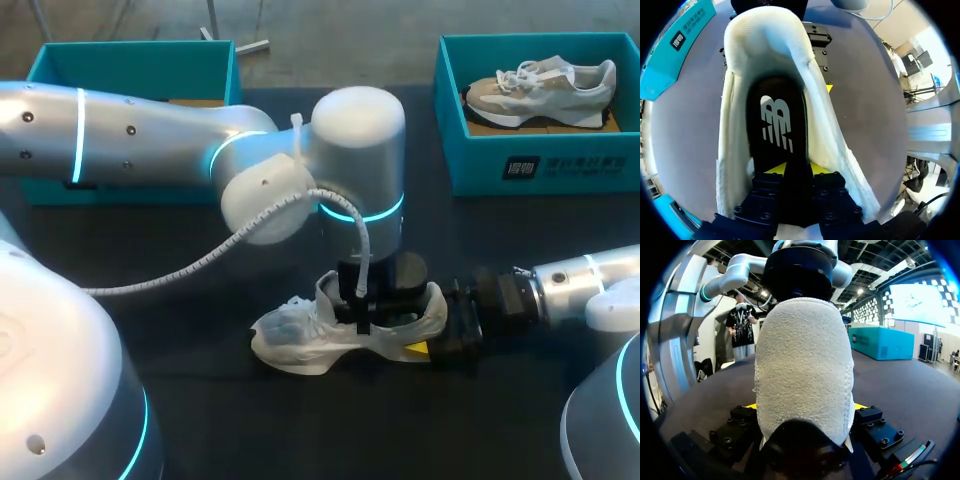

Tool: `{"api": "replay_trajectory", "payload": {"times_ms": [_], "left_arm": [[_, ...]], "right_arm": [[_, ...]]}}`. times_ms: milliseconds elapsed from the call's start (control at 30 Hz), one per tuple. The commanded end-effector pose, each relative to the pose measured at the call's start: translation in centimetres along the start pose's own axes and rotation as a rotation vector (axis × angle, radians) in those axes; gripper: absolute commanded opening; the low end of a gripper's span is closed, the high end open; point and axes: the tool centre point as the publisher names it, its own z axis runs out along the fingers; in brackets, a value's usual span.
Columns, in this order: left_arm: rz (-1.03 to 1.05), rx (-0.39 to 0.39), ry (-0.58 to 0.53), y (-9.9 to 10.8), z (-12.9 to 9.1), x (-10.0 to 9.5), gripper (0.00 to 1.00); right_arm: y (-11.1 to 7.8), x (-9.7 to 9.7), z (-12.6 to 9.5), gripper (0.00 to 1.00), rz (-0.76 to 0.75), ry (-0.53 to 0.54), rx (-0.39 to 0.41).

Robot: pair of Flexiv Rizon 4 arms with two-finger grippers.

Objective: Take the shoe out of the shoebox, open the shoe tongue, remove and reinsert the insole, then place the shoe into the shoebox

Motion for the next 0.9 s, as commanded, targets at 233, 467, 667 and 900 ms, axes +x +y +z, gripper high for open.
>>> {"api": "replay_trajectory", "payload": {"times_ms": [233, 467, 667, 900], "left_arm": [[0.006, -0.007, -0.039, 0.0, 0.9, 0.1, 0.34], [0.0, -0.029, -0.132, -0.2, 1.8, -1.3, 0.34], [-0.017, -0.059, -0.192, -0.2, 2.1, -3.3, 0.32], [-0.037, -0.088, -0.24, 0.0, 2.2, -5.0, 0.24]], "right_arm": [[-0.1, -0.1, 0.3, 0.0, 0.0, -0.002, 0.004], [-0.1, -0.1, 0.3, 0.0, 0.0, -0.002, 0.004], [-0.1, -0.1, 0.3, 0.0, 0.0, -0.002, 0.004], [-0.1, -0.1, 0.3, 0.0, 0.0, -0.002, 0.004]]}}
